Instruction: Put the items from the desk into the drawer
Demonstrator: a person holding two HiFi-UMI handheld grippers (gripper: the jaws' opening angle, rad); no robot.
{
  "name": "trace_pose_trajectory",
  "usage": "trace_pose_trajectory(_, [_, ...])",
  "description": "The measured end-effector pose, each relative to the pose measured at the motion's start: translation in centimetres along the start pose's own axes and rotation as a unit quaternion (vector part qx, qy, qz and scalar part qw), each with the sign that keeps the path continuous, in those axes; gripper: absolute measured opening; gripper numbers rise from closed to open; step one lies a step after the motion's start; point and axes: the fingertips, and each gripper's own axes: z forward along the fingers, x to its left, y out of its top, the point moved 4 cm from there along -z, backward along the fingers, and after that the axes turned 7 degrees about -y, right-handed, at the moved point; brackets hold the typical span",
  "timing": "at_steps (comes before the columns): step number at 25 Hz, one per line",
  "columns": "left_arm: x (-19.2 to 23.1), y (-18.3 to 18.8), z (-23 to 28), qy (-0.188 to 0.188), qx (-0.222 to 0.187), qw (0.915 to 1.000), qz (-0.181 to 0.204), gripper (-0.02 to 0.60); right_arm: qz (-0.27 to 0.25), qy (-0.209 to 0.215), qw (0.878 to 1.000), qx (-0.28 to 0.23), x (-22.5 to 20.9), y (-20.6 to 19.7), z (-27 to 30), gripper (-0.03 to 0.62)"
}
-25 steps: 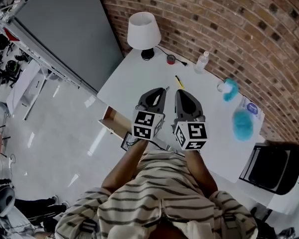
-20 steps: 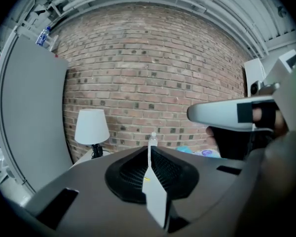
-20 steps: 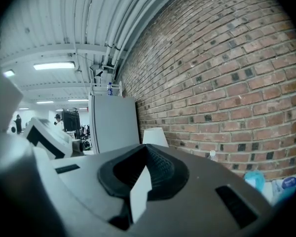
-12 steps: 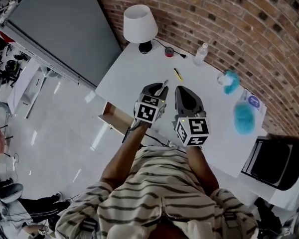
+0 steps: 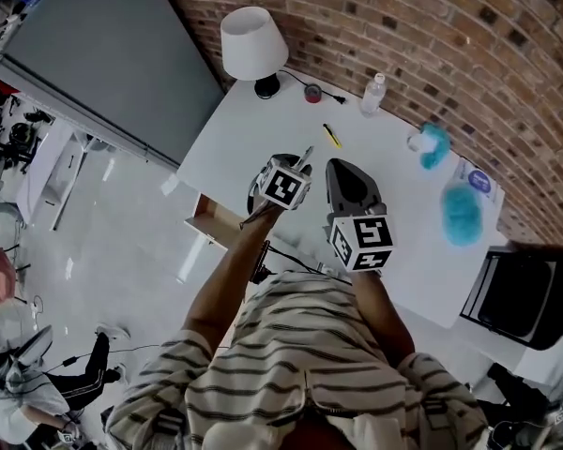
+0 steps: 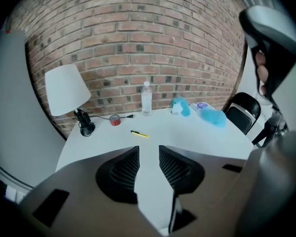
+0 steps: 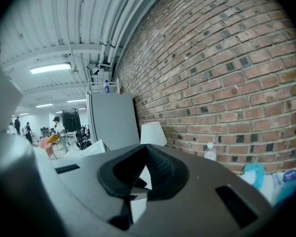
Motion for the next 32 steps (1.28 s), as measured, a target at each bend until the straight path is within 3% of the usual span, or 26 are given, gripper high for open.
trace_pose_trajectory(11, [3.0,-1.0,5.0,-0.003,0.058,0.9982,-0.014,0.117,0.004,-0.008,1.000,0.013,-1.2,-0.7,0.6,0.011])
trace_pose_trajectory(17, [4.1,-2.7,8.5,-0.052,0.117,0.9897,-0.063,0.120,0.007,-0.014,1.000,0.018,-1.9,-1.0,1.1,0.011])
trace_pose_trajectory(32, [6.9,-4.3,14.0,-0.063,0.195,0.9767,-0.063,0.121,0.005,-0.026,0.999,0.031,-3.1,-1.5,1.6,0.011])
